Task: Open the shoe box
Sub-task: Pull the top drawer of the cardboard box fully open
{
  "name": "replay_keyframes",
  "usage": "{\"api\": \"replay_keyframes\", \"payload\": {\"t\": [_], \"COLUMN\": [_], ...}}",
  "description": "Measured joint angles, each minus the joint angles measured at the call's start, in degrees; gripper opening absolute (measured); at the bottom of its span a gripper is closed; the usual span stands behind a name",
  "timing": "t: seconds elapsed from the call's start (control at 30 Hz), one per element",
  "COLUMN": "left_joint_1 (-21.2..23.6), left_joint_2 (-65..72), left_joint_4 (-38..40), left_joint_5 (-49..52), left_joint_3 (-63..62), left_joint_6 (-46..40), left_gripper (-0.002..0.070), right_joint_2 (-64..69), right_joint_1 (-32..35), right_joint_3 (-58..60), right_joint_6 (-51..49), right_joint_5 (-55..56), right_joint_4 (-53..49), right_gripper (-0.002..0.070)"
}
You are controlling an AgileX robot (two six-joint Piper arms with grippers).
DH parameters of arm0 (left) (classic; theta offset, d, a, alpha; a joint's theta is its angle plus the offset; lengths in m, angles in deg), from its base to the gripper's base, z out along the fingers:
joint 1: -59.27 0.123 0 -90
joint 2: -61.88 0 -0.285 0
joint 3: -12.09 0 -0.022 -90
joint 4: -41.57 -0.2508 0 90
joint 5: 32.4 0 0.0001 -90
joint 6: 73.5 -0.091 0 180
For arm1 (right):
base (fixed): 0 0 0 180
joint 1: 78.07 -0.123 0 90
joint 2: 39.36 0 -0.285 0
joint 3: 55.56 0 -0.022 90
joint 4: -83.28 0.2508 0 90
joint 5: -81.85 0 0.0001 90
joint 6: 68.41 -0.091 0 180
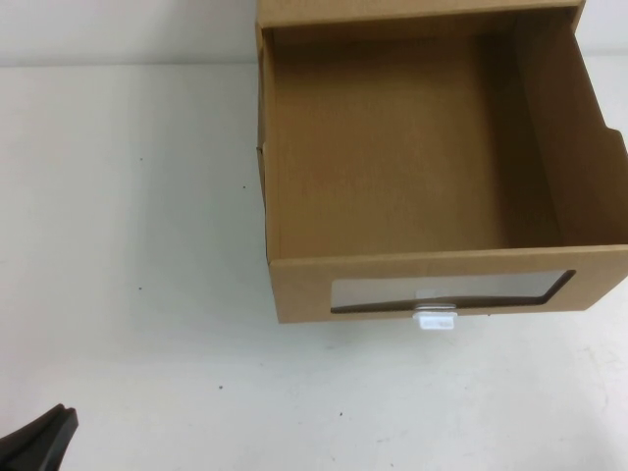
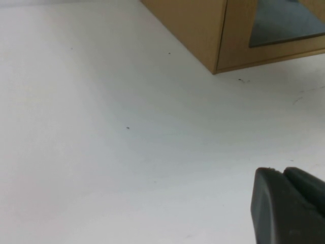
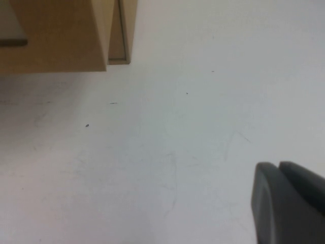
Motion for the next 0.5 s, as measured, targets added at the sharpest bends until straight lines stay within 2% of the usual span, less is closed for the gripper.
{"api": "replay_keyframes", "payload": {"t": [0.13,0.23,0.4,0.5], "left_joint_1": [1.0,5.4,12.4,15.1], "left_joint_2": [-1.3,-5.1,-14.6,-17.6], "left_joint_4": [-8.2,-13.4,-16.4,-17.6], "left_joint_5": [-1.8,-3.2,-1.4,1.4], "left_joint_3": [0.0,0.0,0.0,0.0], "left_joint_6": [1.6,4.9,6.0,6.4], "left_gripper": [-0.0004,-0.0004,-0.0004,-0.0004], "right_joint_2": [0.0,0.0,0.0,0.0], "right_joint_1": [0.0,0.0,0.0,0.0], "right_joint_3": [0.0,0.0,0.0,0.0], "right_joint_6": [0.0,0.0,0.0,0.0], "right_joint_5": [0.0,0.0,-0.1,-0.1], "right_joint_4": [0.0,0.0,0.0,0.0], "right_gripper": [-0.0018,-0.0018,-0.0018,-0.0018]}}
